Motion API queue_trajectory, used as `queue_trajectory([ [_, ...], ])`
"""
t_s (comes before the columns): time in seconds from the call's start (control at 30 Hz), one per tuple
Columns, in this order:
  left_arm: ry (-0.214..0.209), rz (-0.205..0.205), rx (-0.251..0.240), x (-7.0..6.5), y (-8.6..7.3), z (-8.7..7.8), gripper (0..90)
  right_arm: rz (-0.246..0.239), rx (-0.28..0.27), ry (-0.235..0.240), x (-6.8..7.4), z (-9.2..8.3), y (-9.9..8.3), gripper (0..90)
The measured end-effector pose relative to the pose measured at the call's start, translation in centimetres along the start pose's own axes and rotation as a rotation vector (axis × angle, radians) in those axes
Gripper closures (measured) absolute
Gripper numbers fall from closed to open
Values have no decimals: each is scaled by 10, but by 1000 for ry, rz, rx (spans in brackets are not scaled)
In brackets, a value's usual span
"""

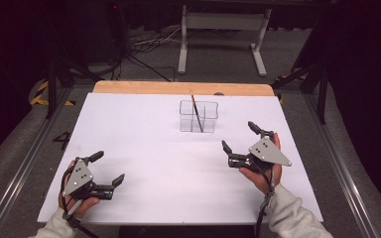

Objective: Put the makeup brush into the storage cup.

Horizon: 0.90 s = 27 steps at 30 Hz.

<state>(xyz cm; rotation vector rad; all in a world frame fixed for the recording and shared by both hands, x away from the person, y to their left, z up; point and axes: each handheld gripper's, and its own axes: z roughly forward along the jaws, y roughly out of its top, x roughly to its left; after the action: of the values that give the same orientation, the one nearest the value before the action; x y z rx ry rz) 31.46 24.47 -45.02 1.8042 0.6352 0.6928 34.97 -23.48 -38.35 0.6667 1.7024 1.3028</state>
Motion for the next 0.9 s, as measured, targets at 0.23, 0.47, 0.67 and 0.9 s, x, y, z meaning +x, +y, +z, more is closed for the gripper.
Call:
queue_trajectory([
  [0.23, -4, 1, 2, 0, 0, 0, 29, 6, 10, 5, 1, -5, -5, 45],
  [0.47, -4, 2, 5, -1, 0, 0, 28, -11, 26, 4, 1, -11, -13, 52],
  [0.67, -7, 4, 8, -1, 0, 0, 29, 2, 12, 13, 0, -17, -18, 72],
  [0.9, -12, -4, 7, -1, 0, 0, 29, -13, 47, 19, -4, -24, -27, 38],
])
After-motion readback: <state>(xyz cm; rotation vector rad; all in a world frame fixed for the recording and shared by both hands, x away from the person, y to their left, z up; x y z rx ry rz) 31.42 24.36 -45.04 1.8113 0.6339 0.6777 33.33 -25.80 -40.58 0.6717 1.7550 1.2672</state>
